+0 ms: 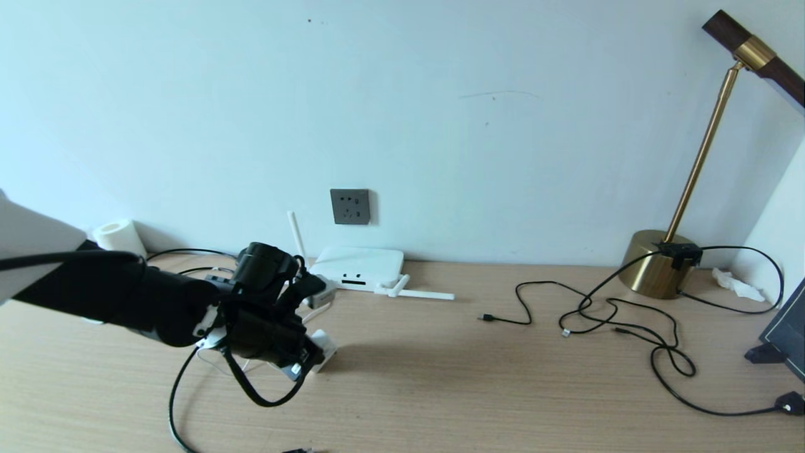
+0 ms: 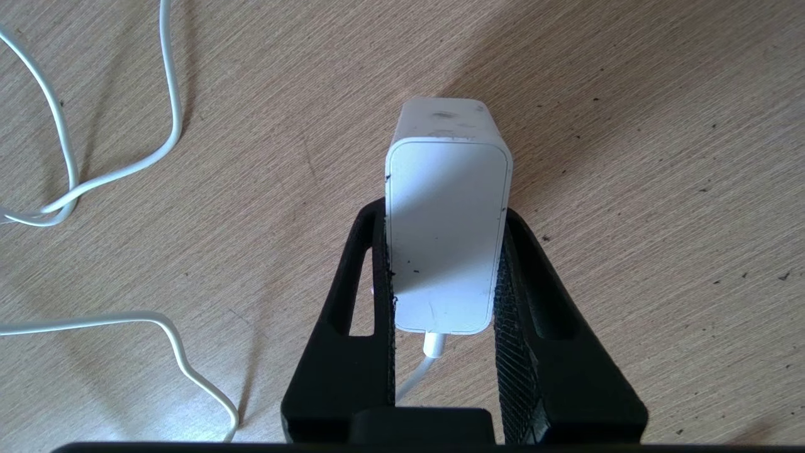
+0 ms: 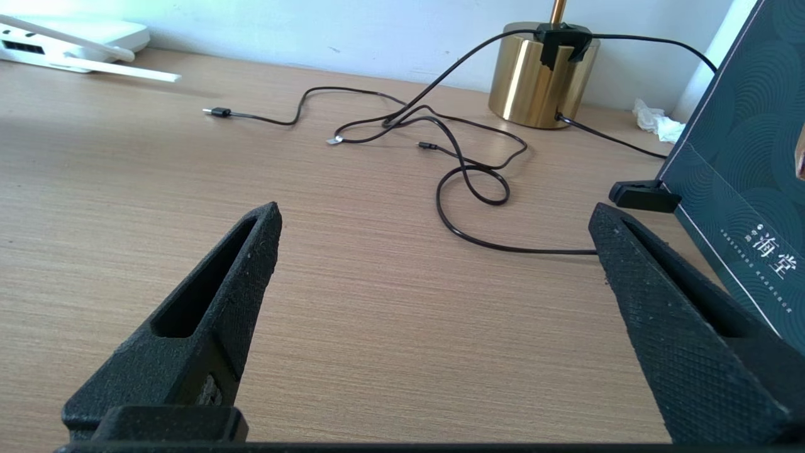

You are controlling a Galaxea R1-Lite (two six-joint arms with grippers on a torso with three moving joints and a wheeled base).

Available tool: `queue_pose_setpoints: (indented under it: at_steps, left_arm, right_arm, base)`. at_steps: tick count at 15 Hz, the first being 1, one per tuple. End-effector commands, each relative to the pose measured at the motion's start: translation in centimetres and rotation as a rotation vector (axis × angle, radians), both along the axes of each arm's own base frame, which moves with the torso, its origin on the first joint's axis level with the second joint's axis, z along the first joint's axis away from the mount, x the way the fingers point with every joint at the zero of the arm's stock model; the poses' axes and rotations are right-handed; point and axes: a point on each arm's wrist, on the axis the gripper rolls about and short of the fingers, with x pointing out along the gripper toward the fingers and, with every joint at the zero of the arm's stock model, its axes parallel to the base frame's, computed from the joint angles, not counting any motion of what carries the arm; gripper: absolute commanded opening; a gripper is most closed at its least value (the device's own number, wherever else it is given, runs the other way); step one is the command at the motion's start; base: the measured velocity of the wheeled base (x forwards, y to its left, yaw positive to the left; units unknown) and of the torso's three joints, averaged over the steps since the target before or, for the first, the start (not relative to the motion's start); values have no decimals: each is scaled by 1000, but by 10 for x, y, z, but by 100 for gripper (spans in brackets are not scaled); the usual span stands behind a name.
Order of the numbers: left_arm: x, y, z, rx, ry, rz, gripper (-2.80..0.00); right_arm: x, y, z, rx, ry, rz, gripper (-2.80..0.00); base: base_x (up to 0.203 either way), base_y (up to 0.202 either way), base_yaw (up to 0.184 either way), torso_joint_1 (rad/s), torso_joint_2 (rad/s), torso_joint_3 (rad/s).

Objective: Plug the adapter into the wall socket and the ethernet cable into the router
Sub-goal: Pick up plug, then align plug and socket

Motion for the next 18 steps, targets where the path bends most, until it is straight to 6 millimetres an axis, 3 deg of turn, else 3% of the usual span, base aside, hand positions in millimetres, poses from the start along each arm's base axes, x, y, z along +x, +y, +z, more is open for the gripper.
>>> queue_pose_setpoints:
  at_steps: [1, 4, 8, 11, 16, 18]
  left_arm:
    - [-2, 1, 9, -10, -27, -2, -280]
    - [-5, 4, 33, -71, -110, 7, -280]
    - [27, -1, 49, -328, -324, 174, -280]
    - [50, -7, 32, -482, -490, 255, -280]
    - [89, -20, -28, -555, -744, 326, -280]
    - [105, -24, -33, -548, -890, 352, -280]
  right_arm:
    - [1, 0, -3, -1, 10, 1, 0]
    - [1, 0, -3, -1, 12, 1, 0]
    - [1, 0, -3, -1, 12, 1, 0]
    - [1, 0, -3, -1, 10, 1, 0]
    - [1, 0, -3, -1, 10, 1, 0]
    - [1, 0, -3, -1, 12, 1, 0]
  base:
    - [0, 0, 0, 0, 0, 0]
    - [0, 0, 0, 0, 0, 0]
    - [0, 0, 0, 0, 0, 0]
    - [0, 0, 0, 0, 0, 0]
    - [0, 0, 0, 0, 0, 0]
    - [0, 0, 0, 0, 0, 0]
